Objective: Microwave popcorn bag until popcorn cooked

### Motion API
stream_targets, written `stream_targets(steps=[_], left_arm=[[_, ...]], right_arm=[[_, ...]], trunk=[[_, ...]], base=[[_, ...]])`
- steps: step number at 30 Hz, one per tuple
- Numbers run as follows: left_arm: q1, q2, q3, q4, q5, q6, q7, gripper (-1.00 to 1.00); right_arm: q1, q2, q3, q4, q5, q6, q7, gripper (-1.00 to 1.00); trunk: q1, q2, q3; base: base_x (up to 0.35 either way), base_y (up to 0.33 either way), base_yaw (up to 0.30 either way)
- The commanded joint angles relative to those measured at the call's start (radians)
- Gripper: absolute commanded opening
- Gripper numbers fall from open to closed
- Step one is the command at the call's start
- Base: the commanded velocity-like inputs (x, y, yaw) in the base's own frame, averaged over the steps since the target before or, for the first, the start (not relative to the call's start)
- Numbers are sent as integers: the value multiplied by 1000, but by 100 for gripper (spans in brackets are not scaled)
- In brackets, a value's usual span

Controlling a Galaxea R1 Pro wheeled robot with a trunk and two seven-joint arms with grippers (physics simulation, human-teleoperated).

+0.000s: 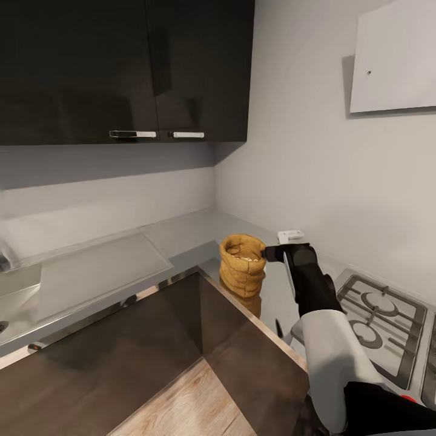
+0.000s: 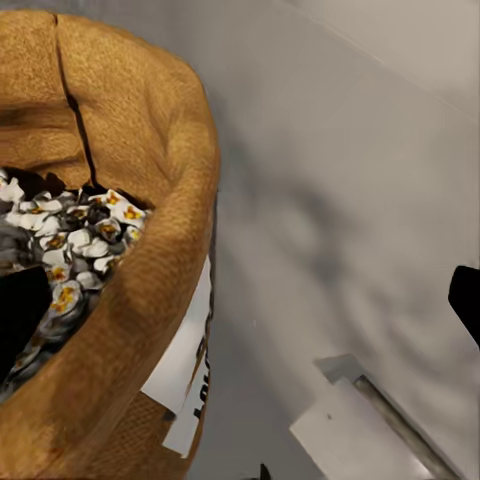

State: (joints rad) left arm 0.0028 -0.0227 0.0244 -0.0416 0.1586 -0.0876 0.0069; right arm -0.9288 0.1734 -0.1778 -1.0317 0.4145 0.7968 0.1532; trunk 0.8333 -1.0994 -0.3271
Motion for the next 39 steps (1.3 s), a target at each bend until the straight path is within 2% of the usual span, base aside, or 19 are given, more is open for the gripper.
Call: stream_targets(steps=[1, 3, 5, 9, 18, 22, 27, 32, 39], left_arm=[[0, -1, 2, -1, 5, -1, 1, 100], [0, 0, 2, -1, 5, -1, 1, 100], [0, 0, 2, -1, 5, -1, 1, 100], [0, 0, 2, -1, 5, -1, 1, 100], [0, 0, 2, -1, 5, -1, 1, 100], [0, -1, 2, -2, 5, -1, 1, 100], [0, 0, 2, -2, 5, -1, 1, 100], [0, 0, 2, -1, 5, -1, 1, 100], [0, -2, 2, -2, 5, -1, 1, 100]], right_arm=[[-1, 1, -3, 0, -21, 2, -8, 100], [-1, 1, -3, 3, -74, -1, -39, 100], [-1, 1, 1, 6, -147, -4, -95, 100], [-1, 1, 5, 7, -175, -5, -147, 100], [-1, 1, 12, -6, -175, -1, -151, 100], [-1, 1, 11, -53, -169, 11, -150, 100], [-1, 1, 12, -67, -162, 74, -154, 100], [-1, 1, 12, -68, -164, 80, -155, 100], [-1, 1, 17, -72, -172, 70, -146, 100]], trunk=[[0, -1, -1], [0, -1, -1], [0, -1, -1], [0, -1, -1], [0, -1, -1], [0, -1, -1], [0, -1, -1], [0, -1, -1], [0, -1, -1]], base=[[0, 0, 0], [0, 0, 0], [0, 0, 0], [0, 0, 0], [0, 83, 0], [0, 14, 0], [0, 1, -141], [0, 0, -247], [0, 87, -36]])
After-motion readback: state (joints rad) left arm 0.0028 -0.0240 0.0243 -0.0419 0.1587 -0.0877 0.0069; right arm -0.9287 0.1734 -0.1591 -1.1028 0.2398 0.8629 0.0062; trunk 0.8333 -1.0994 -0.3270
